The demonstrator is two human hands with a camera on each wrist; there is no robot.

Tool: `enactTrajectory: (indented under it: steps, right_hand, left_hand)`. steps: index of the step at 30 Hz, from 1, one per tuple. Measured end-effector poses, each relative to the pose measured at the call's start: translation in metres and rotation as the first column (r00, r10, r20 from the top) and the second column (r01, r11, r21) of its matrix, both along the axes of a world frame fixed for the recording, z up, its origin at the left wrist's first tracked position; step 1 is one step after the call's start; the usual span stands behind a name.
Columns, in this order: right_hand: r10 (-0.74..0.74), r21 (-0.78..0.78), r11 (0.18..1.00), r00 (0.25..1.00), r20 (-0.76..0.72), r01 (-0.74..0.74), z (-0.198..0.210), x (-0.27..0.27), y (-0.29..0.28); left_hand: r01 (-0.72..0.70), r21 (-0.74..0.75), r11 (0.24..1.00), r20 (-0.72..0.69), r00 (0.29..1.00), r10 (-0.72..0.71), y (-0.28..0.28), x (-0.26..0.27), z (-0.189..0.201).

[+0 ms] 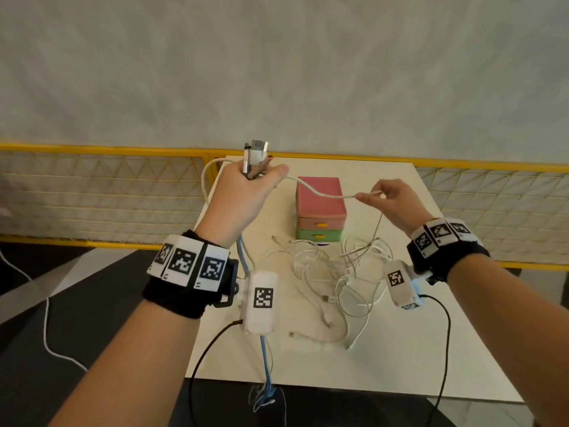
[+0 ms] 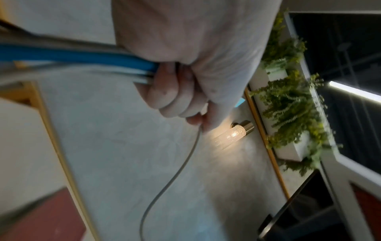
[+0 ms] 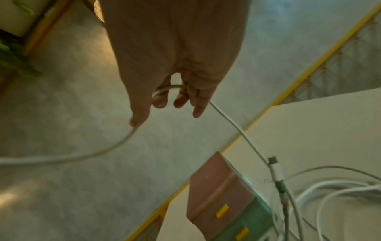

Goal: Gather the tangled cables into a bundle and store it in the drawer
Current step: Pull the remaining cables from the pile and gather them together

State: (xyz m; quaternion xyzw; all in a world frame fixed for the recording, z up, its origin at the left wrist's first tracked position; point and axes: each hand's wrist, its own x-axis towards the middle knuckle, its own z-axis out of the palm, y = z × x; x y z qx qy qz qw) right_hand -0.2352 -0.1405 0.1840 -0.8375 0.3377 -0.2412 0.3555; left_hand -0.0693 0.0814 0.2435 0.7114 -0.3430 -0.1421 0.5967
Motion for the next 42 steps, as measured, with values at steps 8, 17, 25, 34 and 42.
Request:
enactTrajectory:
  steps: [8,17,25,34,42]
  right_hand:
    - [0.244,-0.216,0.947,0.970,0.010,-0.236,0.037,0.013,0.021]
    - [0.388,-0.598,0.705,0.913,-0.123,-0.380,0.064,0.019,0.029]
    - [0.342,-0.324,0.870,0.928,-0.144,-0.371,0.050,-0.007,0.000]
    - [0.324,-0.195,0.913,0.928,-0.183,-0.357,0.025,-0.029,-0.012]
    - [0.209,0.081,0.978,0.923,-0.323,-0.193,0.008,-0.049,0.011]
  left_hand:
    - [0.043,0.244,0.969,0.313,0.942,-0.121,-0.025,-0.016,-0.015]
    - [0.295,0.265,0.918,0.027,0.949,-0.313,-0.052,-0.040,-0.015]
    - [0.108,0.021,0.994,0.020,0.994,-0.109,-0.034,-0.029,0.001]
    - [-0.013,-0.212,0.977,-0.087,0.996,-0.005,-0.013,-0.012,0.009]
    - [-0.088,-0.386,0.918,-0.288,0.957,-0.029,0.015,-0.018,0.029]
